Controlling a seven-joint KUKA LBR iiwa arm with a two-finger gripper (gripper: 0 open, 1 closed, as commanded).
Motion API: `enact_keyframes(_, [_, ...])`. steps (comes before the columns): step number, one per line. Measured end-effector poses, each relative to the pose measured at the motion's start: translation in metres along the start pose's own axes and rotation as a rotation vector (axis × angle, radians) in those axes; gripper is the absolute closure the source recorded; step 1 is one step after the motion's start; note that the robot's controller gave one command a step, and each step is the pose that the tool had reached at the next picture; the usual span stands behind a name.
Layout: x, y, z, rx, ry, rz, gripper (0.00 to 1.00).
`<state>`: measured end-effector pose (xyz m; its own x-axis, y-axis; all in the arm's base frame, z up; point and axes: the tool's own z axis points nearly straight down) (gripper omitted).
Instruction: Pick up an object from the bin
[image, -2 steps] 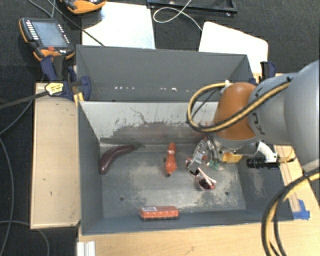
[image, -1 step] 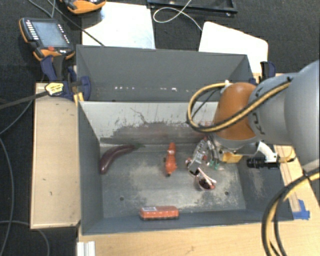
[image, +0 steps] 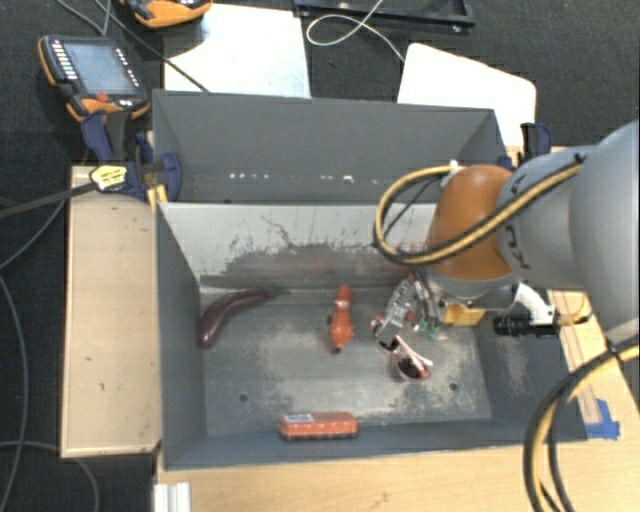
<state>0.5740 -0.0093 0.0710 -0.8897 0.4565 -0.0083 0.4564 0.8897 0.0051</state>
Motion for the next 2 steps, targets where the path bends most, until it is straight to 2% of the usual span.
enact_keyframes(2, [0.0000, 0.0000, 0.0000, 0.000, 0.000, -0.003, 1.00])
